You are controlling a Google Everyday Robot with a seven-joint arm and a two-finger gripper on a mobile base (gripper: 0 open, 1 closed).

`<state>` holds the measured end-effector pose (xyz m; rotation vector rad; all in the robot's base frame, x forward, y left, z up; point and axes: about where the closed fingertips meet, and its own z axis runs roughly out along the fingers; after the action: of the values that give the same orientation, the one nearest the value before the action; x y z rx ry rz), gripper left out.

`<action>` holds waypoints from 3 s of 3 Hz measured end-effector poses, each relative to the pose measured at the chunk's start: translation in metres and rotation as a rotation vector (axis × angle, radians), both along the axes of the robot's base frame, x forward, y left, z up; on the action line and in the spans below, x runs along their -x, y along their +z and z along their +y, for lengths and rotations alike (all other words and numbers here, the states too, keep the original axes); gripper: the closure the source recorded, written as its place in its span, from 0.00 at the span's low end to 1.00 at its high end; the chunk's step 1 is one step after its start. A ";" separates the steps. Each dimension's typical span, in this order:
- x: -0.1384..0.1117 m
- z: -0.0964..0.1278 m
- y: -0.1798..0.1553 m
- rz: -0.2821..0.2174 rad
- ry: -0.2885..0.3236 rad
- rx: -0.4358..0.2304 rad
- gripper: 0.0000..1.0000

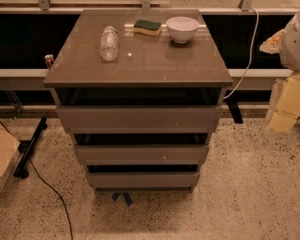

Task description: Open top drawer

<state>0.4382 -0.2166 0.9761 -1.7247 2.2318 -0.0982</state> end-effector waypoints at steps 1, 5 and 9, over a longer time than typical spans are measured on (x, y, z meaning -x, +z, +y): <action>-0.002 0.002 0.000 -0.017 0.001 -0.011 0.00; -0.051 0.021 -0.103 -0.009 -0.052 -0.153 0.00; -0.069 0.026 -0.128 -0.070 -0.042 -0.137 0.00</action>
Offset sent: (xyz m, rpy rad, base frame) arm 0.0154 0.0161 -0.0313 0.0971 -0.0712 0.0086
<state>0.5073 -0.1905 0.8481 -1.5794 2.1707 -0.0144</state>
